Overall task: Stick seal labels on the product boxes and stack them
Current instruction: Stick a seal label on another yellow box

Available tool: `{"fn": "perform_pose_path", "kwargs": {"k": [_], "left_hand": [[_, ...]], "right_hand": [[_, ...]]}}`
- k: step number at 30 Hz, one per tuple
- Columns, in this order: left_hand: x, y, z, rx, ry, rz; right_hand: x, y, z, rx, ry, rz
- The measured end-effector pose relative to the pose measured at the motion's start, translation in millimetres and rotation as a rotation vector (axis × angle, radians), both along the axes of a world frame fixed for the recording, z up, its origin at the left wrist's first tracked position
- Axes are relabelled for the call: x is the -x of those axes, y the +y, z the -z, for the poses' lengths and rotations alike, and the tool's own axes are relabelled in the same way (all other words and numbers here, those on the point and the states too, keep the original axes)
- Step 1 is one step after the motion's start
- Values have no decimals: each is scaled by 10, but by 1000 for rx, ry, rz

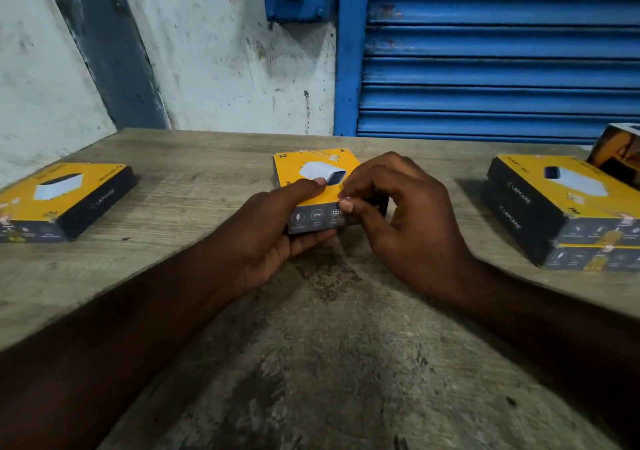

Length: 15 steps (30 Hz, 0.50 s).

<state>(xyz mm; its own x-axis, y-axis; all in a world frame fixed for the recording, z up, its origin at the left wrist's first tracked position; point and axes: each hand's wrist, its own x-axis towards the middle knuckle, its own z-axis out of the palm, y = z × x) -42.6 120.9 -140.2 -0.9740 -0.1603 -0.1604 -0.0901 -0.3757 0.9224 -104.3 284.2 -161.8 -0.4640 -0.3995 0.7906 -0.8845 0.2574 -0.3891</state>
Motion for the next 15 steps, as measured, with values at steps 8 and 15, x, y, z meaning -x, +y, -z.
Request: {"fn": "perform_pose_path", "kwargs": {"k": [8,15], "left_hand": [[-12,-10,-40,-46,-54,26],[-26,-2,-64,-53,-54,32]], "right_hand": [[-5,-2,-4,89,-2,-30],[-7,-5,19,174,-75,-92]]}}
